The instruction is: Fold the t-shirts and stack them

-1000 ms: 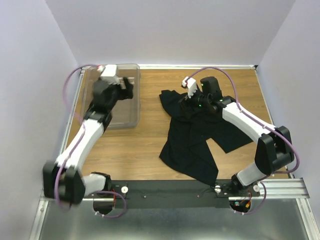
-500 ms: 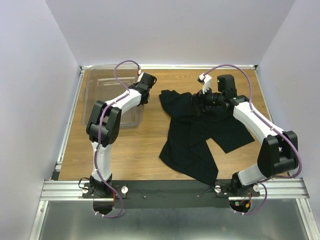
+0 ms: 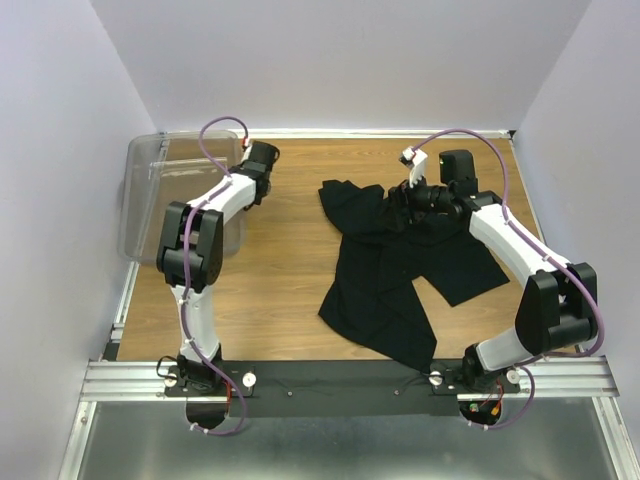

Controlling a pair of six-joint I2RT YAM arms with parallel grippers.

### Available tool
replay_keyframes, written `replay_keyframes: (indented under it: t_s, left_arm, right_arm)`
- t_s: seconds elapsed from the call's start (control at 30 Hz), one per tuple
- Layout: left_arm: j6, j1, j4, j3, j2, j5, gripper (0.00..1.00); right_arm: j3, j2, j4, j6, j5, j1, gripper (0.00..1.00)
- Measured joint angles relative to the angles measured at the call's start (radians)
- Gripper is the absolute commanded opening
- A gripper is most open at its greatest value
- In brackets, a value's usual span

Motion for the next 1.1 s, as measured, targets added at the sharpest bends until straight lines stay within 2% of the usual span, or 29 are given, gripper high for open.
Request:
replay_keyframes:
  t_s: [0.1, 0.37, 0.47, 0.5, 0.53, 0.57, 0.63, 0.8, 0.93, 1.0, 1.1]
  left_arm:
    - [0.080, 0.047, 0.016, 0.000, -0.013, 0.051, 0.00]
    - [0.256, 0.048, 0.093, 0.027, -0.010, 0.115, 0.00]
    - [0.289, 0.064, 0.114, 0.087, 0.026, 0.136, 0.00]
    - [0.293, 0.072, 0.117, 0.108, 0.040, 0.139, 0.06]
    - [0.299, 0.081, 0.127, 0.131, 0.059, 0.140, 0.29]
    - [0.304, 0.091, 0.140, 0.154, 0.081, 0.143, 0.47]
    - [0.317, 0.103, 0.148, 0.191, 0.121, 0.135, 0.75]
    - [0.288, 0.117, 0.142, 0.267, 0.173, 0.088, 0.77]
    - [0.246, 0.103, 0.134, 0.270, 0.105, 0.087, 0.79]
    - [0.234, 0.088, 0.139, 0.251, 0.027, 0.101, 0.83]
    - [0.206, 0.054, 0.208, 0.095, -0.286, 0.182, 0.91]
  right_arm:
    - [-0.001, 0.000, 0.000, 0.000, -0.006, 0.000, 1.00]
    - [-0.003, 0.008, 0.000, 0.000, -0.024, 0.000, 1.00]
    - [-0.003, 0.008, 0.000, 0.000, -0.026, 0.000, 1.00]
    - [-0.004, 0.008, 0.000, 0.000, -0.027, 0.000, 1.00]
    - [-0.004, 0.008, 0.000, 0.000, -0.027, 0.000, 1.00]
    - [-0.004, 0.008, 0.000, 0.000, -0.028, 0.000, 1.00]
    - [-0.004, 0.008, 0.000, -0.001, -0.028, 0.000, 1.00]
    - [-0.008, 0.008, 0.000, -0.026, -0.026, 0.000, 1.00]
    - [-0.014, 0.008, -0.023, -0.092, 0.001, 0.000, 1.00]
    - [-0.015, 0.013, -0.033, -0.123, 0.023, 0.000, 1.00]
    - [-0.015, 0.042, -0.038, -0.180, 0.094, 0.011, 1.00]
